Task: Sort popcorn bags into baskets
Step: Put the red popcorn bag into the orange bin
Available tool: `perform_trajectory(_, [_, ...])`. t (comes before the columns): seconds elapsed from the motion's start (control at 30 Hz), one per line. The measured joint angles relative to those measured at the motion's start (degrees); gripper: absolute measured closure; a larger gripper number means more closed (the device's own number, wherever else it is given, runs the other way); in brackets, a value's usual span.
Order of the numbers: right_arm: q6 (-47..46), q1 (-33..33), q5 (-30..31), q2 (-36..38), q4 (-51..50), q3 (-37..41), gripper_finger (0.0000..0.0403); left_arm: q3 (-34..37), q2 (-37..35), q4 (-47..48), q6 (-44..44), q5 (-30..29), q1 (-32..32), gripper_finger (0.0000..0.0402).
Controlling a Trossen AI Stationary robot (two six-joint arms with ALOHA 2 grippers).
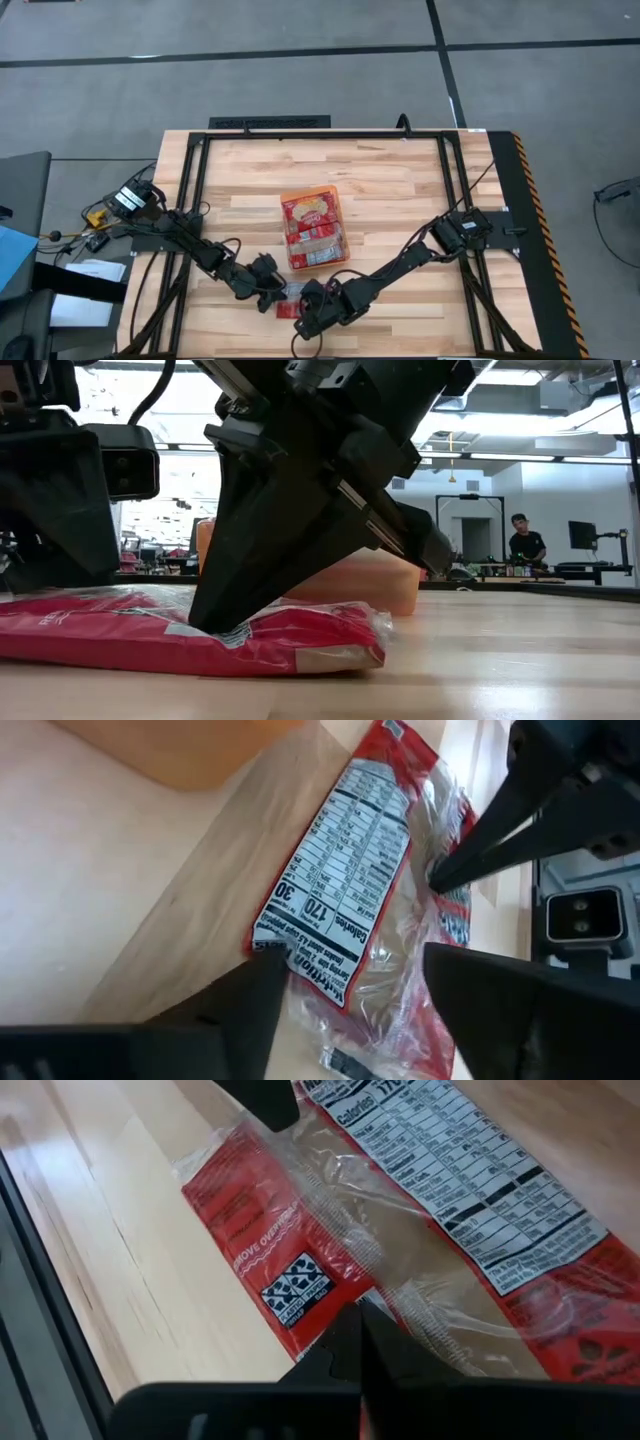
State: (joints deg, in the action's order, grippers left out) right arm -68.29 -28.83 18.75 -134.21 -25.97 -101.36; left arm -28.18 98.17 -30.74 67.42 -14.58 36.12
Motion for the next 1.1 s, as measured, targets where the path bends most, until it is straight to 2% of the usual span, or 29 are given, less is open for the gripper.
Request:
perform_trajectory(0.17, [2.48, 0.96, -1.34, 0.00, 0.52, 0.07, 0.0393, 0.00, 0.02, 0.00, -2.17, 2.01, 0.00, 0.0247])
perform_trajectory(0.37, [4.85, 1.88, -1.57, 0.58, 0.67, 0.16, 0.0394, 0.00, 0.02, 0.17, -2.65, 2.79, -0.15, 0.0373])
perform_trajectory(0.43, [5.52, 2.20, -0.63, 1.24, 0.13, 0.27, 0.0396, 0.06, -0.10, -0.08, -1.67, 2.71, -0.19, 0.0392])
perform_trajectory(0.73, [6.02, 0.62, 3.24, 10.97, -6.78, 0.22, 0.0388, 0.49, -7.25, 2.53, 2.15, 6.09, 0.17, 0.0401])
perform_trajectory(0.83, [5.00, -0.84, 6.28, 14.12, -11.38, 0.15, 0.0388, 0.31, -9.89, 4.05, 1.42, 2.25, -0.17, 0.0401])
perform_trajectory(0.9, [2.48, -1.61, 7.30, 14.53, -14.72, 0.02, 0.0392, 0.41, -11.29, 5.57, -0.62, 1.72, -0.58, 0.0397])
perform_trajectory(1.0, [-1.55, -2.88, 6.98, 12.33, -17.28, 0.13, 0.0396, 0.23, -14.15, 4.63, -6.90, 3.66, -1.83, 0.0374])
perform_trajectory(1.1, [-3.84, -3.94, 6.63, 9.07, -14.98, 0.17, 0.0395, 0.22, -16.76, 6.51, -10.80, 2.75, -2.67, 0.0329])
